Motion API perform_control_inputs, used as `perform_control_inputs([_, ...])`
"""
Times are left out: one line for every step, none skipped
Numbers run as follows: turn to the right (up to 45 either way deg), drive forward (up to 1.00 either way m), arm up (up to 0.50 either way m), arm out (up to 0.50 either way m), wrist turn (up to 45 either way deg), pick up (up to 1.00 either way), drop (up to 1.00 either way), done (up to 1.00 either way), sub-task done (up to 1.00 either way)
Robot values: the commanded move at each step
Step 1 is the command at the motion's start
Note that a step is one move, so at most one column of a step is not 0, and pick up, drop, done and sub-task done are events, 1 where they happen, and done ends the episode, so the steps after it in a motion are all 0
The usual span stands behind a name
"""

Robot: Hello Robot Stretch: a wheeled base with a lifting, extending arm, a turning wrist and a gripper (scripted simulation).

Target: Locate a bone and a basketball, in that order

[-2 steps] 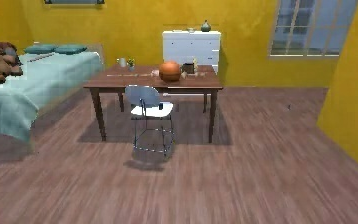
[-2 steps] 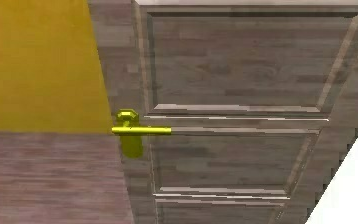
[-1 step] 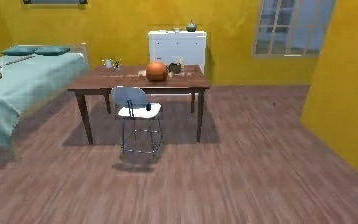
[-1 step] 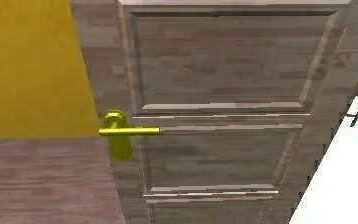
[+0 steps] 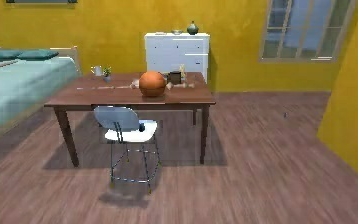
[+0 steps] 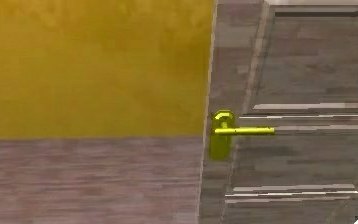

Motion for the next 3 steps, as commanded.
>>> perform_control_inputs([24.0,0.0,0.0,0.0,0.0,0.0,0.0,0.0,0.0])
perform_control_inputs([3.0,0.0,0.0,0.0,0.0,0.0,0.0,0.0,0.0])
perform_control_inputs([-36.0,0.0,0.0,0.0,0.0,0.0,0.0,0.0,0.0])
